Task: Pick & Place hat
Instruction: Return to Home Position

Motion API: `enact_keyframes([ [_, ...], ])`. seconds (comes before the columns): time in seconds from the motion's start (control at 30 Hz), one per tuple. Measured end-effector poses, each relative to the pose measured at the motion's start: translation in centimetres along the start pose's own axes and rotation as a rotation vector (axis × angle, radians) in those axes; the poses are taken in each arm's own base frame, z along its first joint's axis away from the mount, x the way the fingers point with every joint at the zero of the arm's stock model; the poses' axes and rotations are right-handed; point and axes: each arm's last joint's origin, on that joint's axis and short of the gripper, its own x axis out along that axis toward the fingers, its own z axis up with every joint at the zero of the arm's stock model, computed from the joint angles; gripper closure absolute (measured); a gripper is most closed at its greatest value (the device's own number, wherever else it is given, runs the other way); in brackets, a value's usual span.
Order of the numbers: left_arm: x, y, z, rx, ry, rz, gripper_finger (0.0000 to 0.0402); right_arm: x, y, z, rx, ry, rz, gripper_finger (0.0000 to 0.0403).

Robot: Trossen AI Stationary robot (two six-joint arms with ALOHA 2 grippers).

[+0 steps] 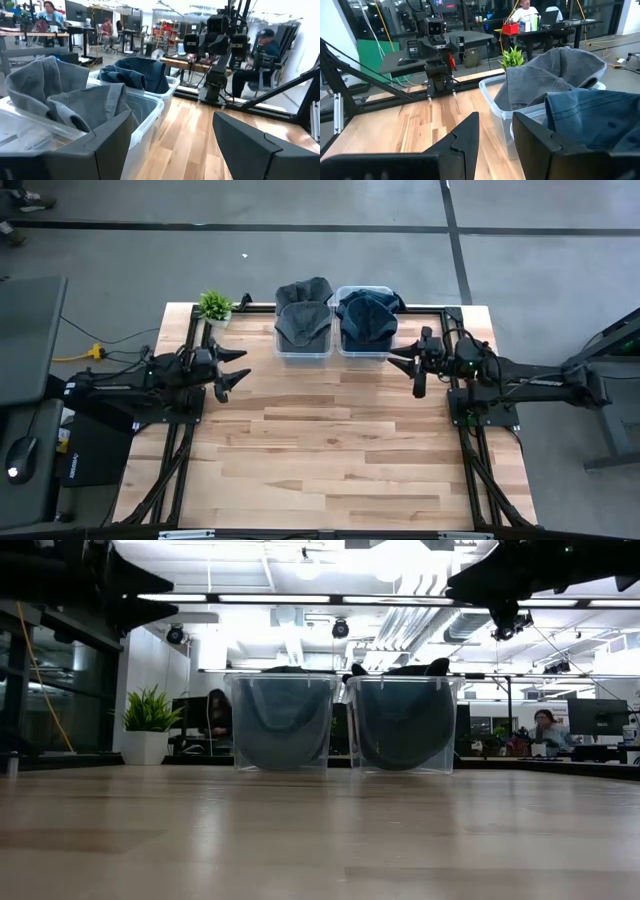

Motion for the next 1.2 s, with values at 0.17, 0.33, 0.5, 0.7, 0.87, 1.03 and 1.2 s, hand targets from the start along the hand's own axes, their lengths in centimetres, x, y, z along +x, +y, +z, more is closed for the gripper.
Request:
enact_keyframes([
  [0.17, -0.6, 0.3, -1.5, -0.012, -0.041, -0.011, 0.0128, 0.7, 0.5, -0.1, -0.011, -0.005, 0.011, 0.0291],
  [0.33, -1.0, 0.4, -2.0, 0.002, -0.069, -0.047, 0.0128, 1.7, 1.1, -0.3, -0.031, -0.018, 0.050, 0.0291],
  [0.5, -0.7, 0.4, -3.3, 0.023, -0.035, -0.052, 0.0128, 3.1, 1.9, -1.1, -0.064, 0.009, 0.075, 0.0291],
  [0.7, -0.3, 0.6, -5.1, 0.019, -0.022, -0.040, 0.0128, 4.2, 2.6, -1.6, -0.082, -0.004, 0.048, 0.0291],
  [0.87, -0.3, 0.6, -5.4, 0.041, 0.009, -0.028, 0.0128, 4.2, 2.9, -1.8, -0.070, -0.028, 0.060, 0.0291],
  [1.03, -0.3, 0.6, -5.5, 0.048, 0.014, -0.031, 0.0128, 3.0, 2.8, -4.0, -0.015, -0.193, 0.055, 0.0291],
  [1.2, -0.3, 0.6, -5.5, 0.044, 0.012, -0.040, 0.0128, 1.6, 2.3, -6.1, 0.011, -0.226, 0.000, 0.0291],
])
